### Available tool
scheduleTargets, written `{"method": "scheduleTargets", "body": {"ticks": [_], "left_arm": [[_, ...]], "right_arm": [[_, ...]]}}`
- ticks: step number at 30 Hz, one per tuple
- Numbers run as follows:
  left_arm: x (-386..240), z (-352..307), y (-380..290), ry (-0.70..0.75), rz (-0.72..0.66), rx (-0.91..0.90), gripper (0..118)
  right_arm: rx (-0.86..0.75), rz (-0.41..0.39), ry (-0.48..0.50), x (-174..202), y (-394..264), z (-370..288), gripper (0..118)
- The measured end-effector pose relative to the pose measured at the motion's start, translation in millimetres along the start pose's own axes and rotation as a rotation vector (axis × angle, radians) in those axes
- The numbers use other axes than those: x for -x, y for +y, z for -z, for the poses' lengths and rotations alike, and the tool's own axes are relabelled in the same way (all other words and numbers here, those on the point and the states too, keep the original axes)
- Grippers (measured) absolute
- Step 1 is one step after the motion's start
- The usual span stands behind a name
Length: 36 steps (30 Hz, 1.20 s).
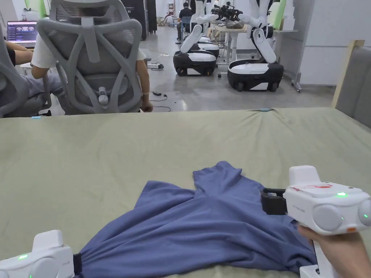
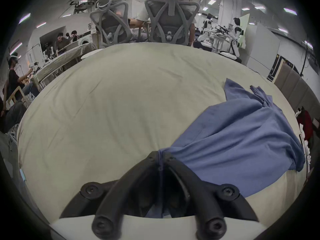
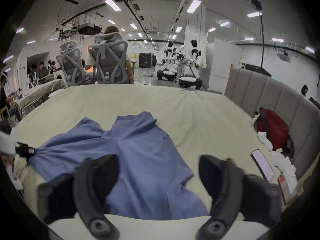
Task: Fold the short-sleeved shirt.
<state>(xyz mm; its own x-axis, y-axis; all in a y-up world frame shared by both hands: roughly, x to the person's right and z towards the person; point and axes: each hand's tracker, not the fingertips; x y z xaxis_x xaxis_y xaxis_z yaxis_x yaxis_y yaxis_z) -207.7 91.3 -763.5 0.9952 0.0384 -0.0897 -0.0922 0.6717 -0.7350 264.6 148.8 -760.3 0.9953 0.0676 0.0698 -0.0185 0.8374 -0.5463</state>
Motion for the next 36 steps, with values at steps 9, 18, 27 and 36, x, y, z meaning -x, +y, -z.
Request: {"method": "scheduleTargets", "body": {"ticks": [9,18,27,36], "left_arm": [[7,22,6,0.005,-0.027,0.001,3],[8,36,5,0.013,-0.025,0.010,3],[11,37,2,0.008,-0.028,0.008,3],[3,12,54,-0.046,-0.050,-0.104,3]], "right_arm": [[0.215,0.062,-0.012,-21,43,141,99],[0.402,0.042,-0.045,-27,37,219,60],[0.357,-0.020,-0.030,-15,39,199,3],[0.056,0.047,0.023,-18,79,140,3]]}}
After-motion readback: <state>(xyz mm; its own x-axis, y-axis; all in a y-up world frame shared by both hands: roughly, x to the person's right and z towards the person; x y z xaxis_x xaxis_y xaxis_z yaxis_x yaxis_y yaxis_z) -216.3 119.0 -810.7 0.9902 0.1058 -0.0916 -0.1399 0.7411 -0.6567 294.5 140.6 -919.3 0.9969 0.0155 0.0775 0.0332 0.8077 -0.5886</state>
